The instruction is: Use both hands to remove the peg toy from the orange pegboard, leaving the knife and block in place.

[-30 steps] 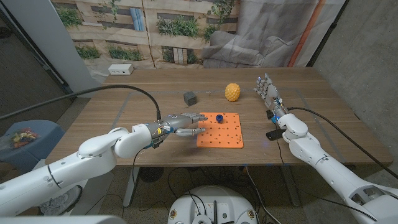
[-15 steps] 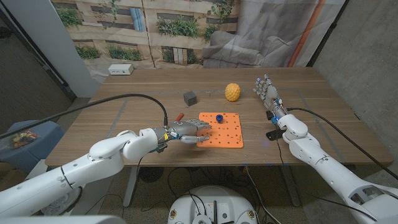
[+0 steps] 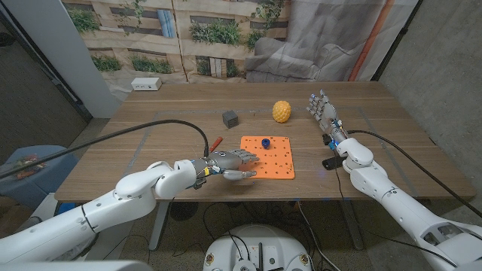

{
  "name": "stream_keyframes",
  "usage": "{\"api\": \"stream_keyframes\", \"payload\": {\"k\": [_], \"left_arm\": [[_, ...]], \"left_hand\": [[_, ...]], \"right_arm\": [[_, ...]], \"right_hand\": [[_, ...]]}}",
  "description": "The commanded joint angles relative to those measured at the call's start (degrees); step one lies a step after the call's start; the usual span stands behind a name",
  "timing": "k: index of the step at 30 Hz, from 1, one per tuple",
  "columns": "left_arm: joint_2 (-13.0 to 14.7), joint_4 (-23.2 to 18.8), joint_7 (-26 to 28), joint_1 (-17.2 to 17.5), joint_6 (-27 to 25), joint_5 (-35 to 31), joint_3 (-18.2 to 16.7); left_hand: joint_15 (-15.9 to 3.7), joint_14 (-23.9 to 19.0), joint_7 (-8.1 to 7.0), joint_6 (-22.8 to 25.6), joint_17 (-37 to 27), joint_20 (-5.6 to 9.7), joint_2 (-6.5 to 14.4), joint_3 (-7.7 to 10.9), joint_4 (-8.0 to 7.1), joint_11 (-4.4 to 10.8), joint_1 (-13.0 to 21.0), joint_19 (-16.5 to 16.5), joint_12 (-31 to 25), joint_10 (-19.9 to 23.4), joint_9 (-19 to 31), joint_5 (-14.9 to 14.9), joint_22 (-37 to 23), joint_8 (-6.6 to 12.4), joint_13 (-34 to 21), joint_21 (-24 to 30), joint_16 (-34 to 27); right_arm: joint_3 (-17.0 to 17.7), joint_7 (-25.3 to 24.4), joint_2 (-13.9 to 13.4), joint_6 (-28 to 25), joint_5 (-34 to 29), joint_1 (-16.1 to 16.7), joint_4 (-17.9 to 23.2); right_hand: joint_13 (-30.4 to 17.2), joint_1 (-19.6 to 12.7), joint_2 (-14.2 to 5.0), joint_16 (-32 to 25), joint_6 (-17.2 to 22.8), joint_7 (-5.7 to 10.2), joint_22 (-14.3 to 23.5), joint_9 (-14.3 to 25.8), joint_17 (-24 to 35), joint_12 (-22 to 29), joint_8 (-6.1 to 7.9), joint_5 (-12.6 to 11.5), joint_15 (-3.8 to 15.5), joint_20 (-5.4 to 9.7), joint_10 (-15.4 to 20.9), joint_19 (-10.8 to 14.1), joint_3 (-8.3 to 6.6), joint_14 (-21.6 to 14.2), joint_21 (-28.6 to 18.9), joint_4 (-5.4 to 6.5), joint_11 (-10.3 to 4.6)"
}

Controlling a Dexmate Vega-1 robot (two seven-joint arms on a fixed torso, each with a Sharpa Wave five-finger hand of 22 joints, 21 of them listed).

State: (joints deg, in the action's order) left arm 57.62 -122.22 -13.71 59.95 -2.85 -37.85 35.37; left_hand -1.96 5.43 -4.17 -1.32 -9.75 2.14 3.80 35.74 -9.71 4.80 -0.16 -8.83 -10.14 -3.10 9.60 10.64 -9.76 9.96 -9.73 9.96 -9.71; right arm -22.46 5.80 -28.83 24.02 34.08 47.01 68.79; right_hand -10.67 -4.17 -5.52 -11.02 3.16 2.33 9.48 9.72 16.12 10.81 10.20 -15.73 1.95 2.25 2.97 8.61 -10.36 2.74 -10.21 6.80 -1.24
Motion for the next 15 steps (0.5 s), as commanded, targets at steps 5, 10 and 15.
{"api": "stream_keyframes", "payload": {"k": [5, 10, 15], "left_arm": [[-1.52, 2.03, -0.98, -0.71, 0.79, -2.57, 1.9], [-2.11, 2.53, -1.95, -0.88, 0.27, -2.32, 2.27], [-2.37, 3.02, -1.97, -1.28, 0.83, -2.19, 2.62]], "left_hand": [[-4.78, 0.5, 0.4, -0.02, -0.14, 10.05, 5.47, -0.28, -0.44, -0.39, -0.26, -0.51, -0.45, 0.23, 0.14, 0.29, -0.21, 0.25, -0.09, 0.47, -0.42], [-4.63, 0.59, 0.48, -0.07, -0.15, 10.06, 5.63, -0.31, -0.53, -0.48, -0.27, -0.53, -0.41, 0.11, 0.14, 0.3, -0.21, 0.25, -0.1, 0.53, -0.42], [-4.54, 0.49, 0.52, 0.14, -0.13, 10.02, 5.84, -0.27, -0.54, -0.49, -0.2, -0.4, -0.45, 0.21, 0.15, 0.34, -0.21, 0.35, -0.1, 0.65, -0.47]], "right_arm": [[0.07, 1.63, -0.1, 0.85, 0.42, -0.63, -0.9], [0.04, 1.98, -0.21, 0.88, 0.46, -0.7, -0.9], [0.04, 2.21, -0.43, 0.94, 0.35, -0.79, -0.96]], "right_hand": [[0.02, 0.36, -0.96, -0.45, -0.24, 0.21, 0.07, 0.16, -0.09, 0.14, 0.19, -0.24, 1.27, 1.64, 0.25, -0.08, -0.56, 0.25, -0.27, 0.13, -0.41], [0.02, 0.37, -0.96, -0.44, -0.24, 0.19, 0.07, 0.16, -0.14, 0.14, 0.2, -0.25, 1.28, 1.67, 0.25, -0.08, -0.58, 0.31, -0.28, 0.13, -0.38], [0.02, 0.39, -0.96, -0.47, -0.26, 0.22, 0.07, 0.16, -0.23, 0.17, 0.21, -0.28, 1.27, 1.66, 0.33, -0.13, -0.62, 0.29, -0.29, 0.13, -0.37]]}}
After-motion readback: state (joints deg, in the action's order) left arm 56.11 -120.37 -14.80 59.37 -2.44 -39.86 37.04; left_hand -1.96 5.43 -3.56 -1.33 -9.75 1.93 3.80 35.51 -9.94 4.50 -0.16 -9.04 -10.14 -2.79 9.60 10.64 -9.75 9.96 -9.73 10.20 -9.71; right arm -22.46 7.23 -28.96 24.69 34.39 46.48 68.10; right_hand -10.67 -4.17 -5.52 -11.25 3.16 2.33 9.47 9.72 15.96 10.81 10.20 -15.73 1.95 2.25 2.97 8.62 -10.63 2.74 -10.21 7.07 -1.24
